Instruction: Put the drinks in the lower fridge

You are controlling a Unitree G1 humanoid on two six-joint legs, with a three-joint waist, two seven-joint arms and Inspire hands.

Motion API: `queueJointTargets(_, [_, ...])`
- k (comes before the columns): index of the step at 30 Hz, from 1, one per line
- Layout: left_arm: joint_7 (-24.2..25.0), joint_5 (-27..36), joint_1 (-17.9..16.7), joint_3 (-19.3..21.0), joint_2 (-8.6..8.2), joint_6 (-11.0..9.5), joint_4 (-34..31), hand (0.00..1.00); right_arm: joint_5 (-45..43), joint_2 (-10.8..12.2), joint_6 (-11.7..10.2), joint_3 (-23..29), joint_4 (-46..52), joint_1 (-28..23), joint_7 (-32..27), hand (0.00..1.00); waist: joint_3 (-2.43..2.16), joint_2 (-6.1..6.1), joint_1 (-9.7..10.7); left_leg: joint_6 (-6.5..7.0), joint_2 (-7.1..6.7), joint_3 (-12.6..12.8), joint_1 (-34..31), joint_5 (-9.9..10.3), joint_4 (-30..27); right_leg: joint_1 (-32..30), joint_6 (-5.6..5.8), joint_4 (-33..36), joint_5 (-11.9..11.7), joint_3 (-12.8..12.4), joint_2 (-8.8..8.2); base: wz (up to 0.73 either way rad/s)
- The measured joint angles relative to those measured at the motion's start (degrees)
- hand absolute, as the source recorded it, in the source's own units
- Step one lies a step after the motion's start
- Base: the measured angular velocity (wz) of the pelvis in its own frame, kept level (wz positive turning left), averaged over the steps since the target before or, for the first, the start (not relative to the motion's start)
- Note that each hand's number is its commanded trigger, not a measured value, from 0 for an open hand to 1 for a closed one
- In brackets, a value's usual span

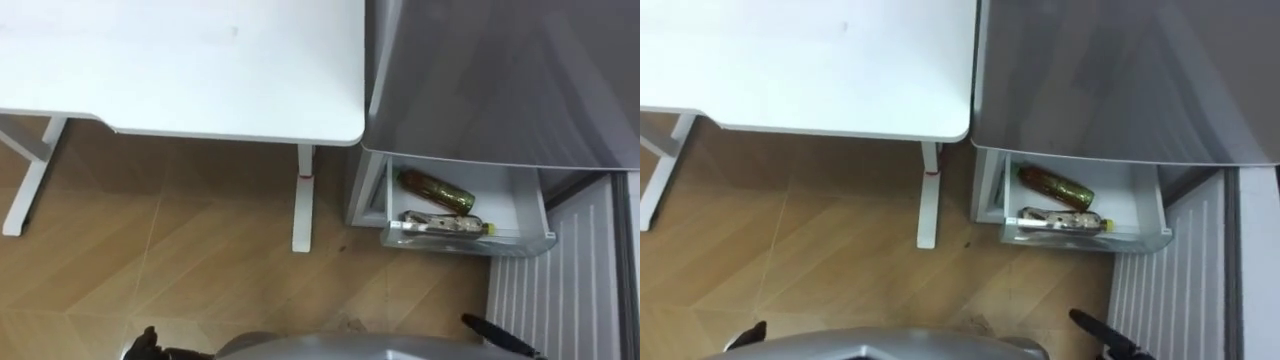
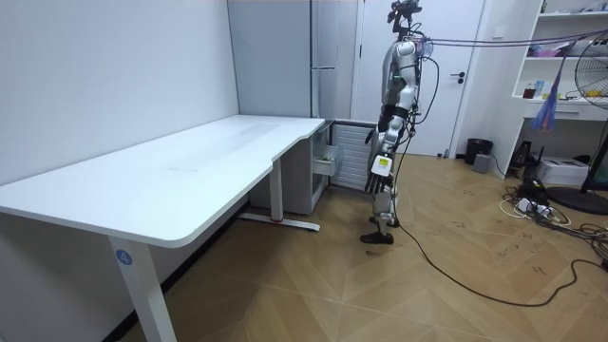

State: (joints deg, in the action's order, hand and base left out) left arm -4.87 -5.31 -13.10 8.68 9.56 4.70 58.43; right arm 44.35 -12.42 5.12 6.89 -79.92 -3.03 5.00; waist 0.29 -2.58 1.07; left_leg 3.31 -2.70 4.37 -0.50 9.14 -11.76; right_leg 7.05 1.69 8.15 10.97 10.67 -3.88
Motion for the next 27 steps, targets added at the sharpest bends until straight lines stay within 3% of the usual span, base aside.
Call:
queueJointTargets(5, [0.0, 0.1, 0.3, -0.1, -0.25, 0.0, 0.8, 0.00, -8.3, 0.3, 0.0, -2.3, 0.0, -1.0, 0.1, 0.00, 0.10, 1.12, 0.2, -0.03, 0.06, -0.2, 0.2, 0.0, 0.5, 0.0, 0.00, 0.4, 0.0, -0.4, 0.11, -0.01])
queueJointTargets(9, [0.0, 0.0, 0.4, -0.1, -0.84, 0.0, 1.4, 0.00, -11.2, 0.9, 0.0, -2.4, -0.1, -1.5, 0.2, 0.00, 0.22, 1.44, 0.2, -0.03, 0.06, -0.2, 0.4, 0.0, 0.5, 0.2, -0.01, 0.5, 0.0, -0.6, 0.10, -0.01])
queueJointTargets(13, [0.1, -1.4, 0.7, -0.1, -1.63, -0.2, 2.0, 0.00, -20.9, 1.3, -0.2, -2.3, 0.2, -1.4, 1.3, 0.00, 0.16, 1.70, 0.4, -0.02, 0.07, 0.0, 0.4, 0.0, 0.5, 0.1, -0.01, 0.5, 0.0, -1.1, 0.10, -0.04])
queueJointTargets(16, [0.2, -1.7, 1.8, -0.7, -1.65, -0.2, 3.2, 0.00, -28.5, 1.3, -0.4, -4.0, 1.8, -1.1, 1.4, 0.00, 0.15, 1.24, 0.1, -0.03, 0.09, 0.2, 0.4, 0.0, 0.5, 0.0, -0.05, 0.5, 0.0, -1.4, 0.15, -0.04])
queueJointTargets(20, [0.6, -1.7, 2.8, -4.6, -1.67, 0.0, 3.8, 0.00, -34.1, 1.5, -0.2, -9.6, 2.3, 1.3, -0.5, 0.00, 0.16, 0.22, -0.2, -0.01, -0.12, 0.3, 0.6, 0.0, 0.4, 0.0, -0.05, 0.3, 0.0, -2.2, 0.22, -0.01])
queueJointTargets(27, [0.5, -2.1, 4.2, -5.2, -1.29, 0.0, 4.6, 0.00, -42.7, 2.7, -1.2, -10.9, 5.3, 3.1, -1.1, 0.00, 0.10, 0.18, -0.3, -0.03, 0.08, 0.4, 1.0, 0.0, 0.7, -0.1, -0.16, -0.1, -0.1, -3.9, 0.48, -0.06])
